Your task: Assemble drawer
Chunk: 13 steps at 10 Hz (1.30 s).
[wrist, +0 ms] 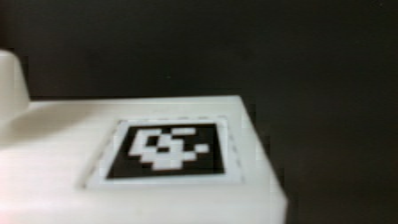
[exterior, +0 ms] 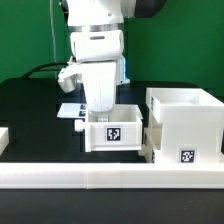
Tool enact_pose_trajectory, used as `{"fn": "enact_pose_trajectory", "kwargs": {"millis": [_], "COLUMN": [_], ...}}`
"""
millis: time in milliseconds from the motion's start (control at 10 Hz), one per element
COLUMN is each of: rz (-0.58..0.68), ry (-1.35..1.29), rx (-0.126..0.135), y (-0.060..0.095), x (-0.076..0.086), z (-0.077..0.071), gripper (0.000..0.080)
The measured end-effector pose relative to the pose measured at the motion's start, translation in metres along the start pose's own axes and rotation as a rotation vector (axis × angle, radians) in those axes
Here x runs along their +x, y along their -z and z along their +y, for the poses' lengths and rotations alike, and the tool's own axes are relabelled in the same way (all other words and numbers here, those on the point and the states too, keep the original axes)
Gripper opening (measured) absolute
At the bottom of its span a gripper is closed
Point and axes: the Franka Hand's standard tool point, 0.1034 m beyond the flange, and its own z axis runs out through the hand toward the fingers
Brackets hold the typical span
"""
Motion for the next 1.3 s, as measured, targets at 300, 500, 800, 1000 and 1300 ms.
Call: {"fn": "enact_pose_trajectory", "kwargs": {"millis": [300, 500, 800, 1000, 1300], "rz": [0.001, 0.006, 0.005, 0.002, -0.002], "ry": [-0.016, -0.023, -0.030, -0.014, 0.008], "rx": [-0.001, -0.002, 0.001, 0.003, 0.007], "y": [0.000, 0.000, -0.001, -0.002, -0.002], "x": [0.012, 0.022, 0.018, 0.022, 0.030], "z": [0.002, 0.002, 0.001, -0.001, -0.001], "gripper": [0.0041, 0.0041, 0.0041, 0.0041, 0.0041]}}
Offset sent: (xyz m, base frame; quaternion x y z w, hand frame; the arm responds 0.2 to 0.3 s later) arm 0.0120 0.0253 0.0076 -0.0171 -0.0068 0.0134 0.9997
